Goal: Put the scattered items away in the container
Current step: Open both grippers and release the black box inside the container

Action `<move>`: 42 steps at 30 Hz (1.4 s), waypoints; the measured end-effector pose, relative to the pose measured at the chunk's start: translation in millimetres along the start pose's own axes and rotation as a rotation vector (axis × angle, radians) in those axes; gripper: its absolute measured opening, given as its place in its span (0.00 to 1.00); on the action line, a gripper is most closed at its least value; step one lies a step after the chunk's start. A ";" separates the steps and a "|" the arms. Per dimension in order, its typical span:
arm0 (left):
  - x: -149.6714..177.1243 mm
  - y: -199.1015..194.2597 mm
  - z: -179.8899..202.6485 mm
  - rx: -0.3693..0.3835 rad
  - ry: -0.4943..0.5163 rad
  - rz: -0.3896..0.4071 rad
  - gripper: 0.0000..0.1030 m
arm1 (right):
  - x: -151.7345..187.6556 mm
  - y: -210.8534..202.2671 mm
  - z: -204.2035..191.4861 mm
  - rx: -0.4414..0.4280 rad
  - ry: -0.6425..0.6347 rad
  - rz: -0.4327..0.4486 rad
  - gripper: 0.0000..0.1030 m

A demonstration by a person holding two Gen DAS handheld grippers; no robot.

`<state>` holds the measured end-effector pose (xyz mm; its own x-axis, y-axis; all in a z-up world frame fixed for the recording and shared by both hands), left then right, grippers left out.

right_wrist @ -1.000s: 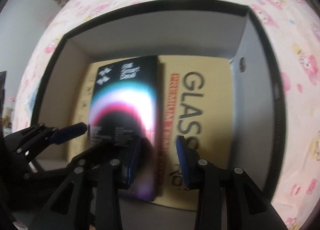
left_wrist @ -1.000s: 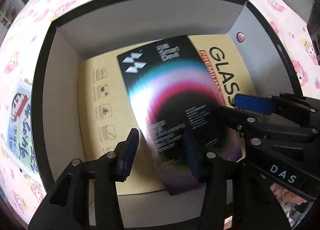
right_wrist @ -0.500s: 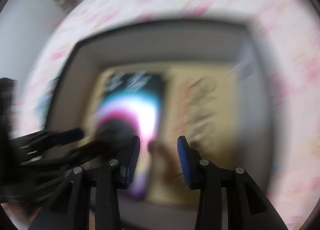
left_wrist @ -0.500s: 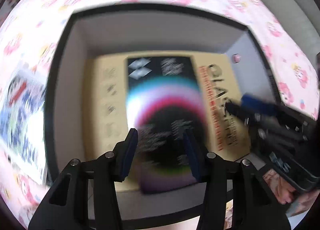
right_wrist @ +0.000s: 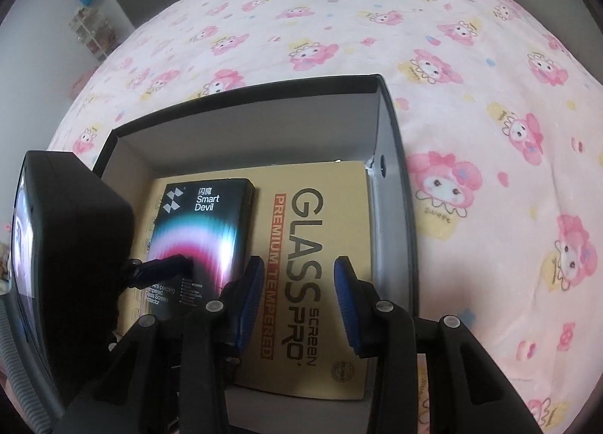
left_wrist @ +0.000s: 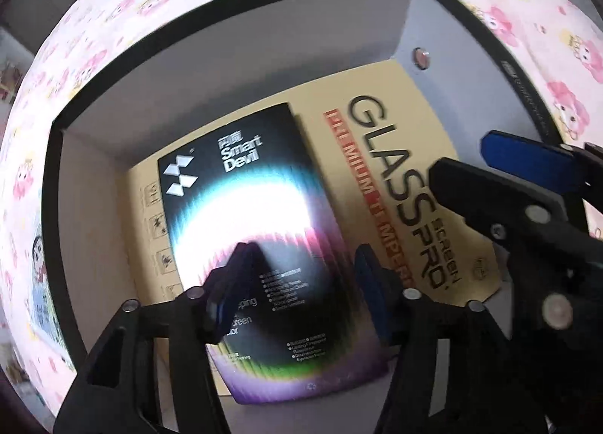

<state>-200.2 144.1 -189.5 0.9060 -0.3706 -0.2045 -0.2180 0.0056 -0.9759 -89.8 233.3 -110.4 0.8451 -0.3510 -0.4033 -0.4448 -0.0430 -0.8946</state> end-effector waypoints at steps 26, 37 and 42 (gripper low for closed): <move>-67.7 5.8 -144.1 0.123 -0.358 0.077 0.49 | -41.2 78.7 -49.5 -0.117 -0.055 -0.165 0.34; -52.5 4.0 -157.6 0.075 -0.332 -0.021 0.50 | -2.5 100.7 -97.9 -0.301 -0.202 -0.337 0.34; -67.7 -4.0 -167.8 0.120 -0.337 0.026 0.47 | -8.8 94.6 -87.2 -0.234 -0.185 -0.293 0.34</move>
<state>-321.6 13.3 -159.1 0.9738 -0.0422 -0.2232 -0.2164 0.1277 -0.9679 -165.2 150.7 -174.7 0.9756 -0.1193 -0.1845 -0.2145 -0.3347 -0.9176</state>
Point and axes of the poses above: each gripper's, at about its wrist camera, not at the fingertips, and y roughly the way its jaws point, z to its right, x to its underside, the point moved 10 cm from there along y, roughly the way its jaws point, and after that the axes turned 1 degree about z, right-handed, at the moved point
